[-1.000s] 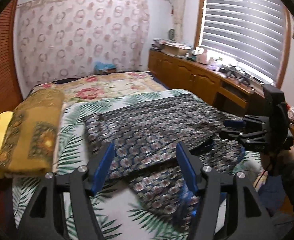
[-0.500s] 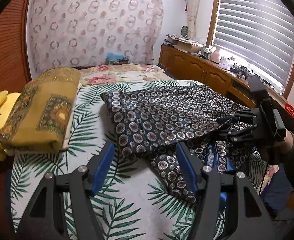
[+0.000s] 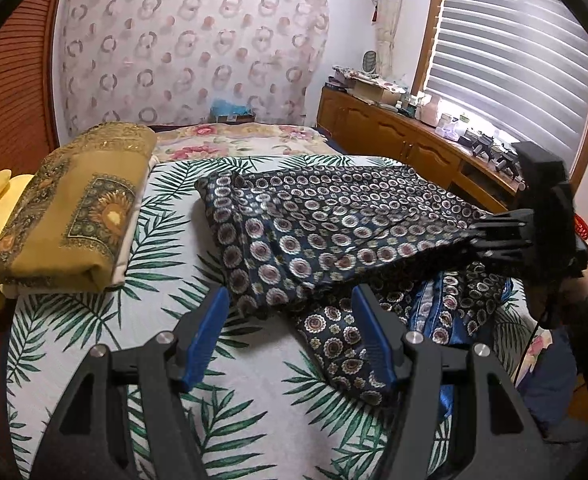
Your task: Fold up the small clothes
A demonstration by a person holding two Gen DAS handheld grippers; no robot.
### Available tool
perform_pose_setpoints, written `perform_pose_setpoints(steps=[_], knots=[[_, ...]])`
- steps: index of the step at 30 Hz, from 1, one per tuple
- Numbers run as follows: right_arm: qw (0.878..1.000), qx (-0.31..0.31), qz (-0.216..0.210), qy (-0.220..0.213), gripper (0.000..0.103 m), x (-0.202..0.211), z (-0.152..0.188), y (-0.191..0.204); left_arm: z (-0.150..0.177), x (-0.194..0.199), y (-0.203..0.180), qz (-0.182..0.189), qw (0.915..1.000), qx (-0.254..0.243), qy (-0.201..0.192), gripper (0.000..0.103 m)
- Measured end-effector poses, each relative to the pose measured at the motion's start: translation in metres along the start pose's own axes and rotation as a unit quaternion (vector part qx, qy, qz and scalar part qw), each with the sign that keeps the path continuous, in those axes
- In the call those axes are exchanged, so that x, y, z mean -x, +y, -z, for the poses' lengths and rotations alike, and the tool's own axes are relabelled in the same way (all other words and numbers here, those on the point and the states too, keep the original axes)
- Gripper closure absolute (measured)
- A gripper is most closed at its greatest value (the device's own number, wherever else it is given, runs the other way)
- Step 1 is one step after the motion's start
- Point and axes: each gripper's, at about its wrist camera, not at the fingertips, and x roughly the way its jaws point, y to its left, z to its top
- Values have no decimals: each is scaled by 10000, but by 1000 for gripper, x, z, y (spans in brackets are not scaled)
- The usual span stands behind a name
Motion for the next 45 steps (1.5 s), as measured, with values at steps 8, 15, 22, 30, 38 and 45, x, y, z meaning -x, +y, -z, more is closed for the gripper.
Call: perform_pose_setpoints(steps=[8,15,22,30,38,45], knots=[[9976,-452,149,-500,99,51,4,-19,-1,-2,-5,100,9999,-29,-10,40],[9940,-663,733,-464,99,81,31,-47,-3,2,-12,159,9998,-67,-70,40],[9887,-1040,1066,-135,99,81,67,-78,-7,4,-18,202,9996,-115,-137,40],[9857,-1139,1220,-229,80,95,77,-77,-8,3,-24,200,9996,-177,-124,40],[9895,-717,1077,-638,58,109,39,-53,-6,3,-27,155,9996,-192,-108,40],[9968,-291,509,-540,58,68,0,-19,-5,6,-23,76,9997,-189,-123,40]])
